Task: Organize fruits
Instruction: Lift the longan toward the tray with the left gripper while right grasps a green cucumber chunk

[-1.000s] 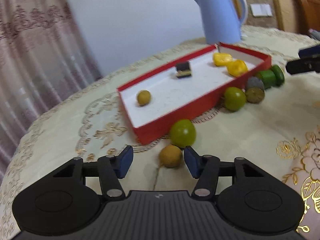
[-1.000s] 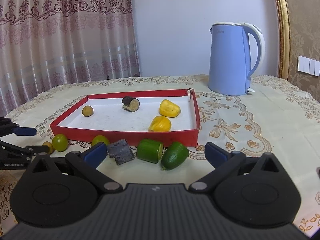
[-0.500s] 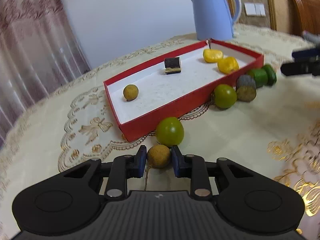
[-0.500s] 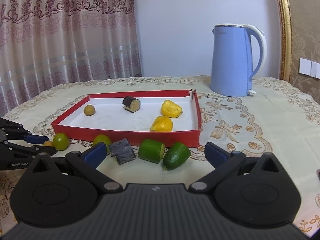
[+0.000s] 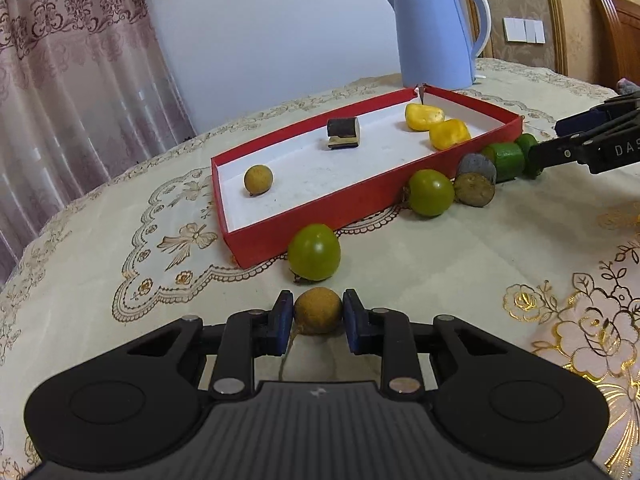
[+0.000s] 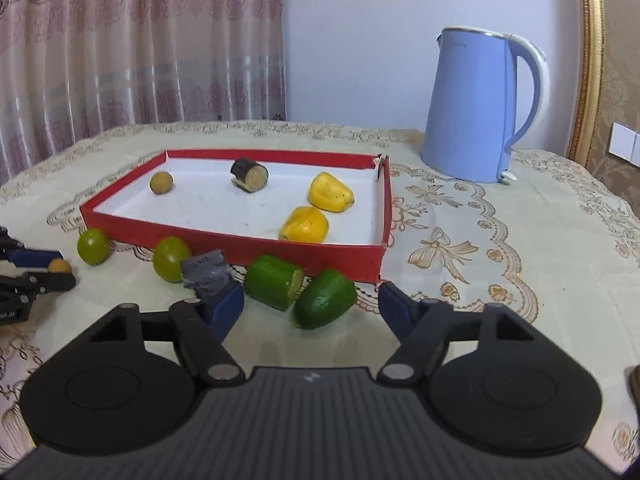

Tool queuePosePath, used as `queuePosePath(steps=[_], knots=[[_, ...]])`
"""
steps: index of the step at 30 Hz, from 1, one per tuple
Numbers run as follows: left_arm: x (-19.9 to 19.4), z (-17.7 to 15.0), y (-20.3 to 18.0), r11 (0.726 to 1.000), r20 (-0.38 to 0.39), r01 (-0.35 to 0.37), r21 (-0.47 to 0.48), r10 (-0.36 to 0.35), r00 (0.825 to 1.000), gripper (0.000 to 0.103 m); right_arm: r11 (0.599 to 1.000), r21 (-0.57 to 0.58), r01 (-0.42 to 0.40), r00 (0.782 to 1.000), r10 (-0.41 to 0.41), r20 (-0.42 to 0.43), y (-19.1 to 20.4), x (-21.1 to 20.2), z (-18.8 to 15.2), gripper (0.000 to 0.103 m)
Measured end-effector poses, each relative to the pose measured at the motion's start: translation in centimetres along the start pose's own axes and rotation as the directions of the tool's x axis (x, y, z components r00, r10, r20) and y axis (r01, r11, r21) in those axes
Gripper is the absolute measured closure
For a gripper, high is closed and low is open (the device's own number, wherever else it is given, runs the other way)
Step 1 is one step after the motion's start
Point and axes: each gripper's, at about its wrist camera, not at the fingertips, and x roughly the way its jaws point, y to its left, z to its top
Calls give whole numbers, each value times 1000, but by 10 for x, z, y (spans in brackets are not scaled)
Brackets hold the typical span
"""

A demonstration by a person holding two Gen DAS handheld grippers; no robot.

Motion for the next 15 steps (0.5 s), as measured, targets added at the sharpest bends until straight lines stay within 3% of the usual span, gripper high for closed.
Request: queuePosePath(steps=[5,9,15], knots=[[0,-1,1,1000,4,1,-3,-1,1000,77,999,-33,-26,1000,25,-15,-4,6,1,32],[-7,1,6,998,7,4,-65,-4,1000,77,996,-64,-57,998,55,-31,-4,15,2,32],[-36,3,9,992,79,18,-124,-8,997,77,991,-117,-69,997,64,-48,-2,24,5,39]])
